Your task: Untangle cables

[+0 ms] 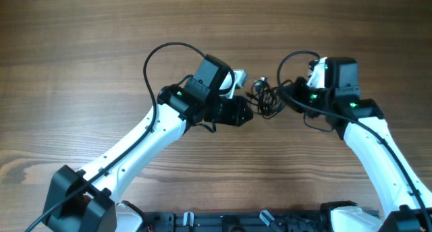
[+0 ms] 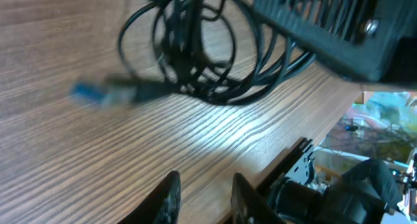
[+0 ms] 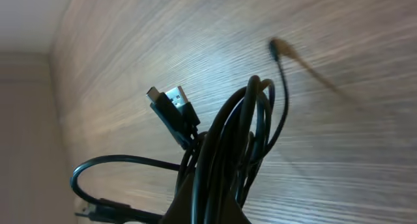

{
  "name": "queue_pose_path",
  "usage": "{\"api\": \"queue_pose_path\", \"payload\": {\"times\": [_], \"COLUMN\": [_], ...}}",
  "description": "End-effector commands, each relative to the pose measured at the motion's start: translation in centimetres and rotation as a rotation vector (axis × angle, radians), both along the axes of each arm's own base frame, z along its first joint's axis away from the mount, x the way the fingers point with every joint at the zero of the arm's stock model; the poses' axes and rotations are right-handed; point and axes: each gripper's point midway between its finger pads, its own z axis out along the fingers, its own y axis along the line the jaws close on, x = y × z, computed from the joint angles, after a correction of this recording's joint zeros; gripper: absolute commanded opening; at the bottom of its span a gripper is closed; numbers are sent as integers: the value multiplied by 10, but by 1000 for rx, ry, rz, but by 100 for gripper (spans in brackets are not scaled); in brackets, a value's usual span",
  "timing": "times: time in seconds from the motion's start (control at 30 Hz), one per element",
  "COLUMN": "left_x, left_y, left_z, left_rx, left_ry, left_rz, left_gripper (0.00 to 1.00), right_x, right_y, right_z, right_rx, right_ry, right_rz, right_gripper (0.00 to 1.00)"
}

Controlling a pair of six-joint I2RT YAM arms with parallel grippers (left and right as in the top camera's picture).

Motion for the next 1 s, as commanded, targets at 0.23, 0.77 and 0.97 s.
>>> {"api": "queue_pose_path", "payload": {"times": [0.23,0.77,0.97], "left_x": [6,37,50], "left_y": [-17,-8,-2], "left_z": [20,7,11], "left_rx": [-102,-14,-25], "left_ry": [-49,-150,-175], "left_rz": [-33,63,96], "left_gripper": [28,39,22], "right_x": [-5,-12,-13], "right_y": [69,73,71], "right_z": [56,59,53], "right_rx": [303,347,331], "right_ry": [-128,-94,-71], "right_rz": [249,269,250], "right_gripper": [4,4,4]}}
